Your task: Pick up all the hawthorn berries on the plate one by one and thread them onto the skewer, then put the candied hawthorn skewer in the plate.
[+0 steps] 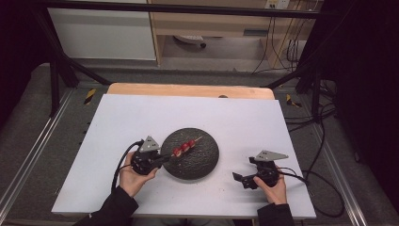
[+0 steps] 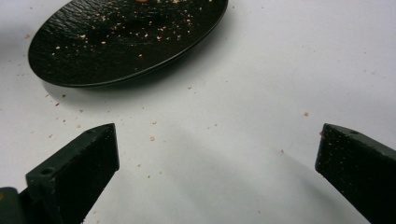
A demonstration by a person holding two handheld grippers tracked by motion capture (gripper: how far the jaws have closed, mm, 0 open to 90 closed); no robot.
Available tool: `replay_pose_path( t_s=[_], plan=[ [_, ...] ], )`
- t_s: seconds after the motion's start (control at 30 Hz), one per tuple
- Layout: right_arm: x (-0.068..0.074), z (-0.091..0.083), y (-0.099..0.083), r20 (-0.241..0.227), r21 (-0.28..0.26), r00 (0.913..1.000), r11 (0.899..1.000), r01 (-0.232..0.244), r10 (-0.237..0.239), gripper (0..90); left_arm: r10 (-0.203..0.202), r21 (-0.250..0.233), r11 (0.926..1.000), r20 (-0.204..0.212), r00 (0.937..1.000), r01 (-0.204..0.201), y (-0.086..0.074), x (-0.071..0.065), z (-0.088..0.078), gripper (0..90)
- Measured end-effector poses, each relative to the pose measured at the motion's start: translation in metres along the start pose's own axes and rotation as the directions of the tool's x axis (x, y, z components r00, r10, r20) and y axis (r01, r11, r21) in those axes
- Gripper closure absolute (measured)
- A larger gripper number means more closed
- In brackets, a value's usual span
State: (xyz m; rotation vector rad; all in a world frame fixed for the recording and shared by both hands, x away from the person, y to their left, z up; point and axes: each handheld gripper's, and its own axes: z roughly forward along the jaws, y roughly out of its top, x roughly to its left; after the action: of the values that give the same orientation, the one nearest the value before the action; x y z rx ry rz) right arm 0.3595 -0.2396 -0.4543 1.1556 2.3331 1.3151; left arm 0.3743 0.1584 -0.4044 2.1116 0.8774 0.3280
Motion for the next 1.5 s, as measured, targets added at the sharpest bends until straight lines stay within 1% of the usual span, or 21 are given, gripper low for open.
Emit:
replay_pose_path(
  t_s=[0.07, 0.13, 0.2, 0.3, 0.37, 0.5, 0.7, 0.8, 0.9, 0.93, 1.03, 1.1, 1.17, 1.27, 1.33, 1.5],
  plan=[
    [-0.001, -0.003, -0.001, -0.004, -0.008, 1.0000, 1.000, -0.003, 0.003, 0.5, 0.012, -0.004, 0.9999, -0.020, 0.9997, -0.012, 0.000, -0.002, 0.004, 88.6],
    [-0.001, -0.006, -0.002, 0.000, -0.011, 1.0000, 1.000, -0.003, 0.003, 0.5, 0.015, -0.001, 0.9999, -0.023, 0.9996, -0.015, -0.001, -0.003, 0.009, 88.6],
    [-0.002, -0.006, -0.002, 0.000, -0.020, 1.0000, 1.000, -0.010, 0.010, 0.5, 0.025, 0.003, 0.9997, -0.035, 0.9991, -0.025, -0.002, -0.004, 0.012, 88.6],
    [-0.002, -0.006, -0.003, 0.002, -0.016, 1.0000, 1.000, -0.008, 0.008, 0.5, 0.021, 0.003, 0.9998, -0.034, 0.9992, -0.021, -0.003, -0.005, 0.016, 88.5],
    [-0.002, -0.006, -0.003, 0.001, -0.015, 1.0000, 1.000, -0.008, 0.008, 0.5, 0.011, 0.013, 0.9999, -0.025, 0.9996, -0.011, -0.006, -0.005, 0.019, 88.5],
    [-0.001, -0.006, -0.004, 0.002, -0.010, 1.0000, 1.000, -0.008, 0.008, 0.5, 0.008, 0.035, 0.9994, -0.024, 0.9997, -0.007, -0.013, -0.008, 0.027, 88.4],
    [-0.002, -0.006, -0.005, 0.001, -0.012, 0.9999, 1.000, -0.012, 0.012, 0.5, -0.001, 0.046, 0.9990, -0.028, 0.9996, 0.002, -0.016, -0.008, 0.032, 88.5],
    [-0.002, -0.006, -0.005, -0.004, -0.019, 0.9999, 1.000, -0.015, 0.015, 0.5, 0.003, 0.052, 0.9986, -0.033, 0.9994, -0.002, -0.016, -0.009, 0.032, 88.4],
    [-0.003, -0.008, -0.005, -0.004, -0.021, 1.0000, 1.000, -0.008, 0.008, 0.5, 0.006, 0.055, 0.9985, -0.035, 0.9994, -0.004, -0.017, -0.009, 0.033, 88.3],
    [-0.003, -0.008, -0.005, -0.007, -0.021, 0.9999, 1.000, -0.015, 0.014, 0.5, 0.009, 0.056, 0.9984, -0.036, 0.9993, -0.007, -0.016, -0.009, 0.033, 88.2],
    [-0.003, -0.009, -0.006, -0.003, -0.020, 0.9998, 1.000, -0.018, 0.018, 0.5, 0.018, 0.070, 0.9974, -0.029, 0.9994, -0.016, -0.017, -0.009, 0.033, 86.9],
    [-0.004, -0.009, -0.006, -0.001, -0.026, 0.9998, 1.000, -0.018, 0.018, 0.5, 0.028, 0.074, 0.9969, -0.021, 0.9994, -0.026, -0.017, -0.009, 0.032, 81.6],
    [-0.004, -0.009, -0.006, -0.001, -0.026, 0.9998, 0.999, -0.020, 0.020, 0.5, 0.041, 0.066, 0.9970, -0.006, 0.9991, -0.041, -0.017, -0.009, 0.029, 76.7],
    [-0.005, -0.009, -0.007, -0.002, -0.024, 0.9997, 0.999, -0.026, 0.026, 0.5, 0.075, 0.074, 0.9945, -0.002, 0.9972, -0.074, -0.015, -0.009, 0.022, 67.2],
    [-0.005, -0.009, -0.007, -0.001, -0.025, 0.9996, 0.999, -0.029, 0.029, 0.5, 0.092, 0.065, 0.9936, -0.002, 0.9957, -0.092, -0.014, -0.008, 0.017, 60.2],
    [-0.006, -0.009, -0.007, 0.001, -0.027, 0.9996, 0.999, -0.029, 0.029, 0.5, 0.113, 0.060, 0.9917, 0.017, 0.9935, -0.114, -0.010, -0.002, 0.004, 43.0]
  ],
)
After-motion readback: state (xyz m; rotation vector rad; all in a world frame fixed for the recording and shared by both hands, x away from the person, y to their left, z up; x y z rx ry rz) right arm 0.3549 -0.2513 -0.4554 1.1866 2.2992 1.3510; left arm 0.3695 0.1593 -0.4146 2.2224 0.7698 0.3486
